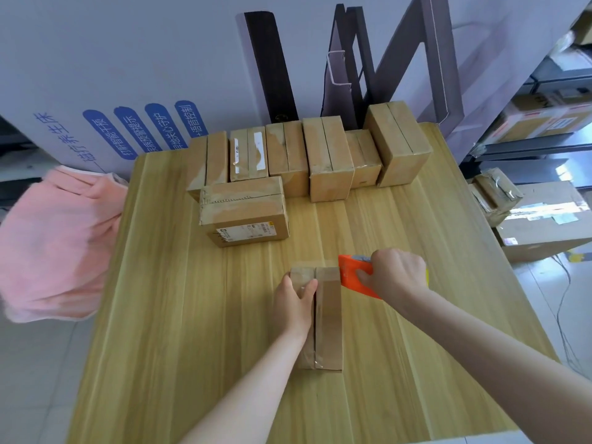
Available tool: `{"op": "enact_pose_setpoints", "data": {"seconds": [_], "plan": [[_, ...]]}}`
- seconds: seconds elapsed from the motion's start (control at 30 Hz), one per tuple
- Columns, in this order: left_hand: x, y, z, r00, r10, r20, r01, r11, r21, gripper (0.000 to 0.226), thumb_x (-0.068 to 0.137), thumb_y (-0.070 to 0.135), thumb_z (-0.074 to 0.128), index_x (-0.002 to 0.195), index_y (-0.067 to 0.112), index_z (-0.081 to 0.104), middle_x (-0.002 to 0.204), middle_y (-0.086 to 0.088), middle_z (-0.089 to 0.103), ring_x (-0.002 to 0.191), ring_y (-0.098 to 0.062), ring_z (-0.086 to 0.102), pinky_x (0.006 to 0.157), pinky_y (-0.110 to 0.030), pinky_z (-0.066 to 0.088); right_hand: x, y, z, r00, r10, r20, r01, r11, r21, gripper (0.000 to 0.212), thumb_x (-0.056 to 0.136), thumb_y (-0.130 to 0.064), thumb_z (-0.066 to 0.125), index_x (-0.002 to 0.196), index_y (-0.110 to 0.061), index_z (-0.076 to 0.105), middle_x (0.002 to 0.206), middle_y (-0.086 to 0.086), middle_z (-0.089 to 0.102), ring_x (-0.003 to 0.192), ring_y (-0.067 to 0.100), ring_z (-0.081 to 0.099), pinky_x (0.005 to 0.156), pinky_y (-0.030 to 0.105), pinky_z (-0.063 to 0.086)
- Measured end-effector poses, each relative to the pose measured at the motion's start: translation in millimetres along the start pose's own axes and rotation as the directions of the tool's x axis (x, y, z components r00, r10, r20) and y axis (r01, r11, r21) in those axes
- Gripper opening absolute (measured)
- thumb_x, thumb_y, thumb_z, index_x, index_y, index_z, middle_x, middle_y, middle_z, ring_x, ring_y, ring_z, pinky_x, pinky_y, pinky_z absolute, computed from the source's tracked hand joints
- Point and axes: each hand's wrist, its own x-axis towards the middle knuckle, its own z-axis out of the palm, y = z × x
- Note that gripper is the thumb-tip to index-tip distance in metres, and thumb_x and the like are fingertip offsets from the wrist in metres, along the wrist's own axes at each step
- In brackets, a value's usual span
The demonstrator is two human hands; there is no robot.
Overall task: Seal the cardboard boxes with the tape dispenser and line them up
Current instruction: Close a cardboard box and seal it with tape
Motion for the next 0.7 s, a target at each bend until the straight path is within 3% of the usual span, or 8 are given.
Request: {"op": "enact_pose_setpoints", "data": {"seconds": [0.13, 0.23, 0.33, 0.43, 0.5, 0.57, 0.7], "plan": [[-1, -1, 2, 0.998, -0.062, -0.019, 0.061, 0.997, -0.04, 0.047, 0.088, 0.048, 0.058, 0.12, 0.014, 0.054, 0.109, 0.003, 0.061, 0.1, -0.017, 0.059, 0.081, -0.027, 0.045, 2, -7, 29, 0.995, 0.032, 0.099, -0.038, 0.997, 0.067, 0.028, 0.09, -0.045, 0.05, 0.078, -0.02, 0.055, 0.074, -0.003, 0.055, 0.077, 0.023, 0.06, 0.063, 0.026, 0.04], [-9, 2, 8, 0.984, -0.154, -0.091, 0.144, 0.984, -0.106, 0.051, 0.09, 0.048, 0.055, 0.127, 0.014, 0.05, 0.116, 0.002, 0.06, 0.108, -0.02, 0.058, 0.086, -0.029, 0.044, -4, 9, 41, 0.983, 0.142, 0.112, -0.161, 0.97, 0.183, 0.04, 0.088, -0.056, 0.05, 0.076, -0.018, 0.057, 0.067, -0.005, 0.056, 0.067, 0.02, 0.06, 0.058, 0.025, 0.043], [-26, 10, 24, 0.948, -0.264, -0.176, 0.219, 0.946, -0.24, 0.054, 0.093, 0.044, 0.053, 0.135, 0.012, 0.045, 0.125, -0.002, 0.056, 0.115, -0.024, 0.055, 0.094, -0.031, 0.043, -14, 25, 33, 0.957, 0.264, 0.117, -0.289, 0.875, 0.388, 0.05, 0.086, -0.06, 0.051, 0.07, -0.015, 0.063, 0.063, 0.0, 0.062, 0.054, 0.021, 0.063, 0.054, 0.025, 0.05], [-34, 19, 36, 0.917, -0.346, -0.2, 0.233, 0.87, -0.435, 0.054, 0.091, 0.042, 0.047, 0.131, 0.006, 0.047, 0.125, -0.012, 0.056, 0.116, -0.032, 0.054, 0.099, -0.041, 0.043, -28, 34, 10, 0.936, 0.351, 0.037, -0.291, 0.708, 0.643, 0.055, 0.087, -0.056, 0.056, 0.069, -0.005, 0.065, 0.057, 0.004, 0.057, 0.054, 0.022, 0.056, 0.05, 0.026, 0.039], [-36, 22, 38, 0.91, -0.373, -0.183, 0.252, 0.845, -0.471, 0.048, 0.097, 0.028, 0.042, 0.137, 0.001, 0.043, 0.132, -0.019, 0.052, 0.122, -0.035, 0.049, 0.103, -0.041, 0.04, -39, 33, 3, 0.911, 0.411, 0.044, -0.273, 0.518, 0.81, 0.057, 0.086, -0.051, 0.061, 0.068, 0.004, 0.063, 0.054, 0.008, 0.051, 0.051, 0.023, 0.046, 0.049, 0.029, 0.032], [-38, 21, 35, 0.915, -0.362, -0.176, 0.251, 0.855, -0.454, 0.044, 0.1, 0.02, 0.04, 0.139, -0.001, 0.041, 0.137, -0.019, 0.048, 0.126, -0.035, 0.046, 0.104, -0.037, 0.036, -50, 25, 8, 0.888, 0.437, 0.141, -0.314, 0.354, 0.881, 0.06, 0.085, -0.049, 0.064, 0.065, 0.007, 0.058, 0.056, 0.01, 0.049, 0.053, 0.023, 0.044, 0.051, 0.031, 0.032], [-44, 13, 20, 0.969, -0.157, -0.189, 0.101, 0.955, -0.278, 0.051, 0.098, 0.019, 0.05, 0.143, 0.003, 0.035, 0.145, -0.015, 0.04, 0.134, -0.03, 0.039, 0.107, -0.034, 0.032, -63, 12, 21, 0.823, 0.492, 0.283, -0.408, 0.168, 0.897, 0.051, 0.084, -0.048, 0.066, 0.059, -0.006, 0.053, 0.058, 0.01, 0.047, 0.054, 0.023, 0.043, 0.053, 0.032, 0.033]]}}
